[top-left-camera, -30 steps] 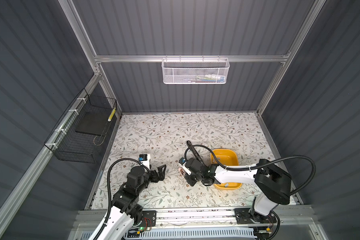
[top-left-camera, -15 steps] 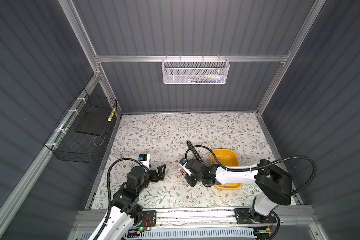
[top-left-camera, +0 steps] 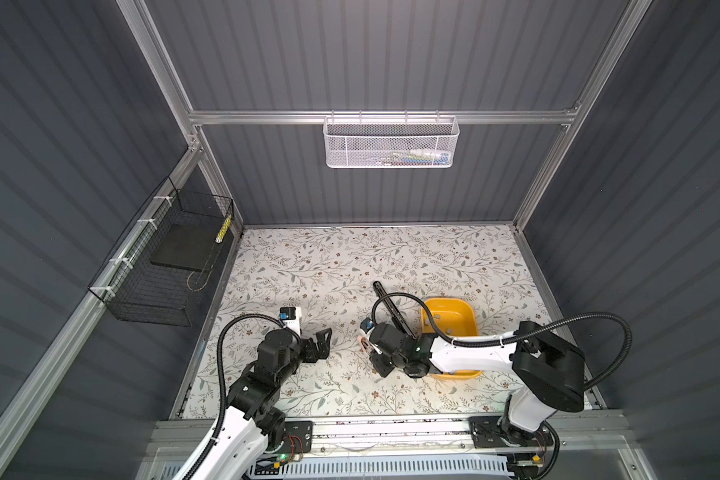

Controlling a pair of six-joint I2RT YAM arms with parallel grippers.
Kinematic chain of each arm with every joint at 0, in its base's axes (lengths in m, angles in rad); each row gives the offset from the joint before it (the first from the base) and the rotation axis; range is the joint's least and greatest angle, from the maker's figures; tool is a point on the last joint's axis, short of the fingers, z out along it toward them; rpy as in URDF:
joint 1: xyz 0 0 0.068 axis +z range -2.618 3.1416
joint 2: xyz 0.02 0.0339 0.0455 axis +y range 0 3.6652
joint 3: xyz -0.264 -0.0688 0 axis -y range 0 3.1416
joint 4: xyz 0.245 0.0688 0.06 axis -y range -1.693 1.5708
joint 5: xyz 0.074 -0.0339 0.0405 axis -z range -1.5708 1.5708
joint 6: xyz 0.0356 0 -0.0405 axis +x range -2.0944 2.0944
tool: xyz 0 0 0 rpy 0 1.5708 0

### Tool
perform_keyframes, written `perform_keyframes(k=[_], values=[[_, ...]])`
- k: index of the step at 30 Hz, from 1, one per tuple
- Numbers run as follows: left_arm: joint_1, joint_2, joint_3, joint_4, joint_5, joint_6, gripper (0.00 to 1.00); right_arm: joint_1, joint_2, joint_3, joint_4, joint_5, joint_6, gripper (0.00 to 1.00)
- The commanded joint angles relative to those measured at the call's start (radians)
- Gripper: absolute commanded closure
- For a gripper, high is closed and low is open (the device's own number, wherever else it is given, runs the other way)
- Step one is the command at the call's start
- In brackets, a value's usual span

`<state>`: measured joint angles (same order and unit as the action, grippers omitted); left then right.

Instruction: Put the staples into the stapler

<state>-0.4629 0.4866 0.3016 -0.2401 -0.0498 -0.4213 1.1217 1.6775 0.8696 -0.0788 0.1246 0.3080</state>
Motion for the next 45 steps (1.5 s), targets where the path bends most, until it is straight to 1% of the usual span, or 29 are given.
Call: perform_keyframes(k=[1, 6, 13, 17, 21, 24, 30, 43, 45], values=[[0.0, -0.006, 0.008, 0.011, -0.007, 0.019, 0.0, 0.021, 0.032, -0.014, -0.071, 0.023, 0.017, 0.76], [0.0, -0.009, 0.007, 0.011, -0.006, 0.019, 0.0, 0.029, 0.049, 0.007, -0.097, 0.064, 0.028, 0.72], [0.0, -0.006, 0.008, 0.011, -0.007, 0.019, 0.0, 0.048, 0.06, 0.026, -0.122, 0.124, 0.029, 0.7], [0.0, -0.006, 0.008, 0.011, -0.007, 0.019, 0.0, 0.049, 0.042, 0.025, -0.115, 0.127, 0.029, 0.69], [0.0, -0.006, 0.009, 0.011, -0.007, 0.02, 0.0, 0.05, -0.002, 0.022, -0.114, 0.13, 0.026, 0.64], [0.0, -0.008, 0.008, 0.011, -0.007, 0.019, 0.0, 0.05, -0.037, 0.013, -0.099, 0.117, 0.017, 0.63], [0.0, -0.006, 0.007, 0.011, -0.005, 0.019, 0.0, 0.049, -0.048, 0.014, -0.093, 0.132, 0.007, 0.7], [0.0, -0.005, 0.008, 0.011, -0.005, 0.019, 0.0, 0.046, 0.041, 0.058, -0.112, 0.147, 0.006, 0.79], [0.0, -0.006, 0.008, 0.011, -0.005, 0.019, 0.0, 0.047, 0.045, 0.062, -0.116, 0.15, 0.009, 0.83]])
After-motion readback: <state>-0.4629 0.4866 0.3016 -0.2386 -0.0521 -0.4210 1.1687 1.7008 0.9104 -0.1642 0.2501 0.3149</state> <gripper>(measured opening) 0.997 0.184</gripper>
